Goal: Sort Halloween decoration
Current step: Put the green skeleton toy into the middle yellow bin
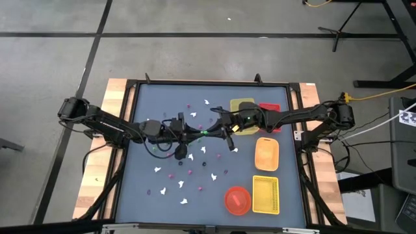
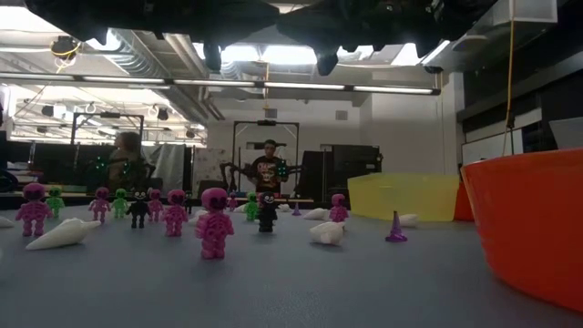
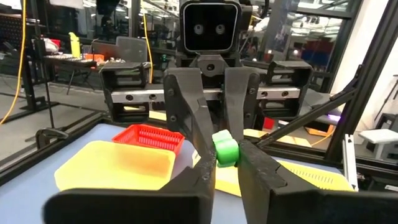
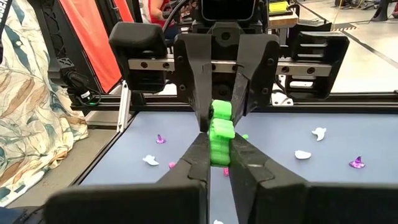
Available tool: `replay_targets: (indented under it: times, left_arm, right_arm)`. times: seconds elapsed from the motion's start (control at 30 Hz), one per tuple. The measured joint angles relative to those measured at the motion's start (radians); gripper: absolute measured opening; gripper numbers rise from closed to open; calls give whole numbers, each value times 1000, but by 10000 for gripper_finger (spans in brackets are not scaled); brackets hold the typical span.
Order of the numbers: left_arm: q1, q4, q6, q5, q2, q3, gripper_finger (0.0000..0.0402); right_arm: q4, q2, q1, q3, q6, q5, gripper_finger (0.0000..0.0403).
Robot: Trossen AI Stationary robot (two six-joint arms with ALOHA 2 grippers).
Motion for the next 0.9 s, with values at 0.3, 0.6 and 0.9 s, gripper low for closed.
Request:
replay_targets:
  times: [0.3, 0.6, 0.9]
  left_arm:
    - [1, -4, -1, -7, 0, 0, 120]
    - [1, -5, -1, -6, 0, 0, 142]
    - [1, -5, -1, -5, 0, 0, 142]
  right_arm:
    - [-136, -43, 0, 0, -4, -2, 38]
    - [-631, -195, 0, 0, -37, -3, 40]
    - [-1230, -273, 1, 0, -17, -3, 41]
